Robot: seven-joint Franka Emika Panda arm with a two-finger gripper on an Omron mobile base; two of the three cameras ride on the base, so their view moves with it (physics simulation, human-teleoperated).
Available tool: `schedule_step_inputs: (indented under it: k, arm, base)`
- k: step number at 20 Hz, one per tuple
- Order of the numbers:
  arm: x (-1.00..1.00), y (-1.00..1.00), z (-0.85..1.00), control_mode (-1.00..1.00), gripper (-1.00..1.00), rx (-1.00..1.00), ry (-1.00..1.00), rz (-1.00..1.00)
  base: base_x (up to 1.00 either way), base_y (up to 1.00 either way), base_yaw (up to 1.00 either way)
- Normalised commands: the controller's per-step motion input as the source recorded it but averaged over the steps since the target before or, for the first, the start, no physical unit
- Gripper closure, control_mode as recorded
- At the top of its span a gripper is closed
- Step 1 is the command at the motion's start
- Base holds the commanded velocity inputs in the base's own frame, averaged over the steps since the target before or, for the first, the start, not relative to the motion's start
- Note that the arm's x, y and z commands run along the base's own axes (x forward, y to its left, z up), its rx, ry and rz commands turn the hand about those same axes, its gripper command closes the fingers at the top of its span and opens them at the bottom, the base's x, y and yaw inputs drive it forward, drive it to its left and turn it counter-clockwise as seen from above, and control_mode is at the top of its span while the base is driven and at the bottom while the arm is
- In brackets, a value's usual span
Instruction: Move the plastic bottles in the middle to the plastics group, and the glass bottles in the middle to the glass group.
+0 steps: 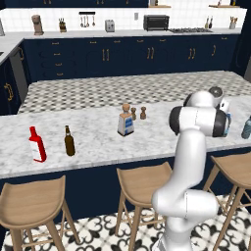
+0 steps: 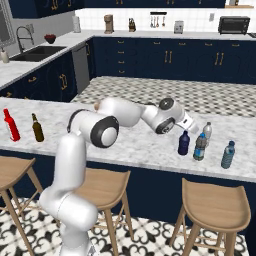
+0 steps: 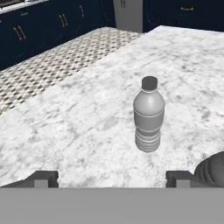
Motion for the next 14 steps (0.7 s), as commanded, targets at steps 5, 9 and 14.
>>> schedule_step_inputs:
  k: [5,9,14]
  arm:
    - [-0.48,0.09,0.59,-1.00,-1.00,-0.06,-0.25,0.09]
    - [-0.49,0.29,0.59,-1.00,-1.00,-0.09,-0.24,0.21]
    - [-0.53,0.53,0.41,-1.00,-1.00,-0.02,-0.03,0.31]
  base:
    - [0.00,0.00,0.00]
    - [0.00,0.00,0.00]
    - [0.00,0.00,0.00]
